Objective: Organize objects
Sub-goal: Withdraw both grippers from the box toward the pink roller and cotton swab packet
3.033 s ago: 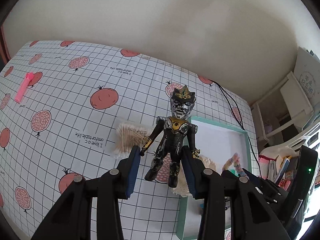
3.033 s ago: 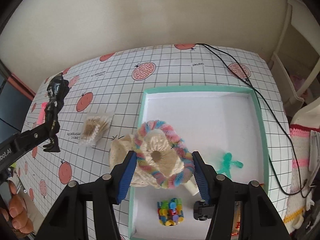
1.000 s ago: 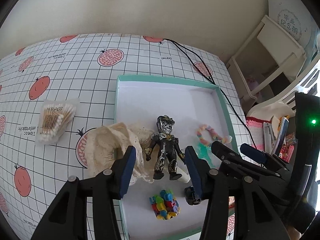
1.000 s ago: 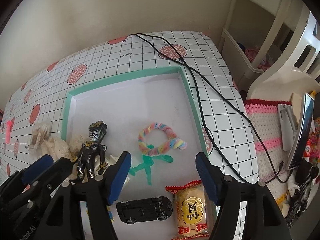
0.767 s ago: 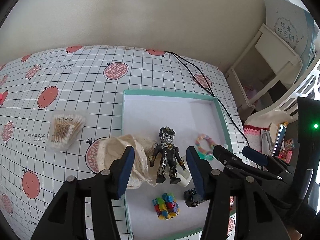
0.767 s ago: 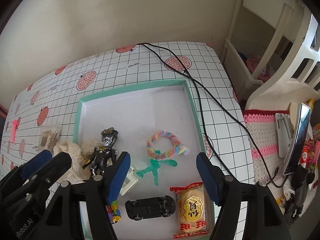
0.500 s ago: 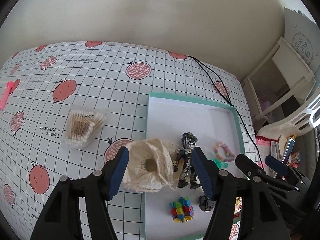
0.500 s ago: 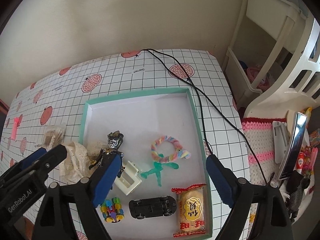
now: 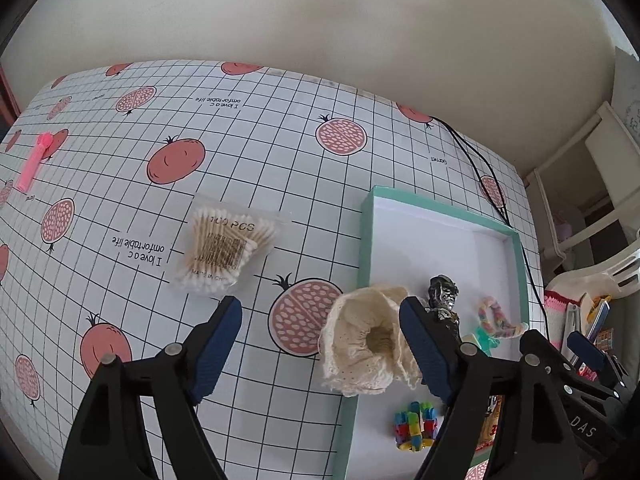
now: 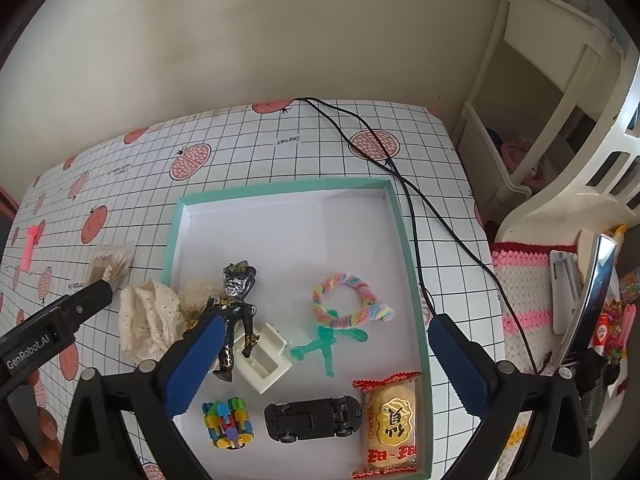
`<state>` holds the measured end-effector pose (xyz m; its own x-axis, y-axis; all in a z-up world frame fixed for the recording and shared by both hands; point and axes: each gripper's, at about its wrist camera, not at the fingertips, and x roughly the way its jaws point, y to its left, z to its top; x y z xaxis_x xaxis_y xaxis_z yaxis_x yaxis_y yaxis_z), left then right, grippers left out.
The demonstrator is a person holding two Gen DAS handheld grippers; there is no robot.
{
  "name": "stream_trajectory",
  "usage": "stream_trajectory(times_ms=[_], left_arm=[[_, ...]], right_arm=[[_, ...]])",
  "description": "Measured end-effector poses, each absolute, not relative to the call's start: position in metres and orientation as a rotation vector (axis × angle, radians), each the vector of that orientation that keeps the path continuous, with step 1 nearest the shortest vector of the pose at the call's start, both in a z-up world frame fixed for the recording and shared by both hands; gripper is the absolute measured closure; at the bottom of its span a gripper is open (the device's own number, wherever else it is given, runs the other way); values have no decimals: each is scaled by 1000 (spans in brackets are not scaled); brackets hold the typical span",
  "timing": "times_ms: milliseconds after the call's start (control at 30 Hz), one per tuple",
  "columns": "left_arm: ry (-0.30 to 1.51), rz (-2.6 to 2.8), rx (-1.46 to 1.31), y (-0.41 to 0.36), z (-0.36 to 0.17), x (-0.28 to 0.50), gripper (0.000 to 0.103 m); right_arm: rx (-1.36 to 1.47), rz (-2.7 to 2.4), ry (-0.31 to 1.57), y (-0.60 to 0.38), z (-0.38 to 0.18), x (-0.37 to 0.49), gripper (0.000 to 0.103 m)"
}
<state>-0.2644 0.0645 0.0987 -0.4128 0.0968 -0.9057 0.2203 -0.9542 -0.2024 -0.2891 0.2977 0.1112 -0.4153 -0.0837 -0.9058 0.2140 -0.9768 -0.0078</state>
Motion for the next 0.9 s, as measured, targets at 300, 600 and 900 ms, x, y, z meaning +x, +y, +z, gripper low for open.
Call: stream_trajectory(times_ms=[300, 600, 900], left_arm=[[441, -2556, 1632, 60, 100, -264, 6], [443, -2546, 1627, 51, 101, -263, 5], [429, -2538, 1610, 28, 110, -263, 5]], right_arm=[[1587, -2488, 195, 294, 110, -289, 0], [1594, -2481, 212, 289, 108, -288, 0], [1583, -2472, 221, 275, 110, -285, 0]])
